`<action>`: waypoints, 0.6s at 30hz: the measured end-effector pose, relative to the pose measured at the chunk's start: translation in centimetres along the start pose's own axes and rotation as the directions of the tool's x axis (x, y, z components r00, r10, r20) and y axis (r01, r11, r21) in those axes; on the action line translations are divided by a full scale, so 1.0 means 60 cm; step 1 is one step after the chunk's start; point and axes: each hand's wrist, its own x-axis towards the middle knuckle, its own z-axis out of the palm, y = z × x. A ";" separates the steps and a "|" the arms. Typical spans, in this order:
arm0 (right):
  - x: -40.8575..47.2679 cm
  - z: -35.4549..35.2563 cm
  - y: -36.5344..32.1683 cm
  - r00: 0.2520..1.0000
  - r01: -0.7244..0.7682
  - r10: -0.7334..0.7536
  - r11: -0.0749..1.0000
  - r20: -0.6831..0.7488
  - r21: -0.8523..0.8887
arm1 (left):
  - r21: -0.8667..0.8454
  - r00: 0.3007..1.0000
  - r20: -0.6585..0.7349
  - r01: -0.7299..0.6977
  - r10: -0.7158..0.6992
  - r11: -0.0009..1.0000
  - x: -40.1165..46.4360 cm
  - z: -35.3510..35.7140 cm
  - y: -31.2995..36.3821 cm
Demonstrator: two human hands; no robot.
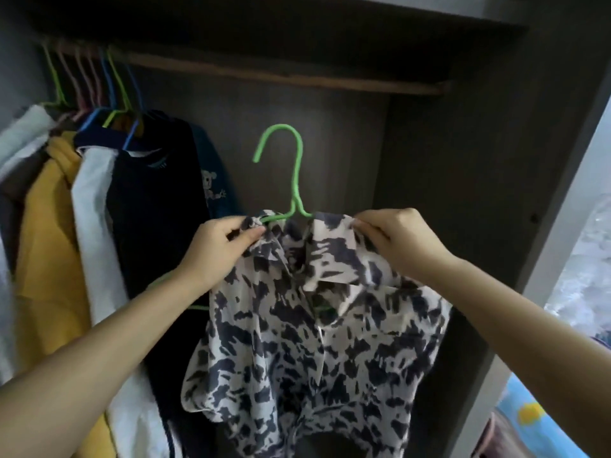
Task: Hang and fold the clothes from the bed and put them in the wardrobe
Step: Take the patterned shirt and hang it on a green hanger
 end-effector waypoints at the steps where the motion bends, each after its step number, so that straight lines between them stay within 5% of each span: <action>1: 0.004 0.003 0.000 0.996 -0.013 0.010 0.999 -0.091 -0.030 | 0.089 0.999 0.028 -0.032 0.030 0.995 0.004 0.004 0.005; 4: 0.001 -0.018 0.041 0.909 -0.271 0.272 0.961 -0.314 0.048 | 0.333 0.999 0.030 -0.026 0.018 0.943 0.021 -0.013 0.005; 6: -0.022 -0.023 0.058 0.878 -0.367 0.426 0.892 -0.220 0.265 | 0.409 0.999 -0.029 0.043 -0.034 0.912 0.027 -0.034 0.000; 10: -0.052 0.047 0.003 0.942 -0.332 0.328 0.883 0.069 0.331 | 0.482 0.996 -0.092 0.047 -0.003 0.875 0.023 -0.005 -0.003; 14: -0.084 0.127 -0.038 0.973 -0.191 0.135 0.928 0.187 0.320 | 0.541 0.989 -0.079 -0.062 0.125 0.839 0.007 0.022 -0.022; 18: -0.130 0.103 0.032 0.936 -0.338 0.273 0.871 0.221 0.356 | 0.454 0.987 -0.158 0.045 0.031 0.890 0.011 -0.043 -0.075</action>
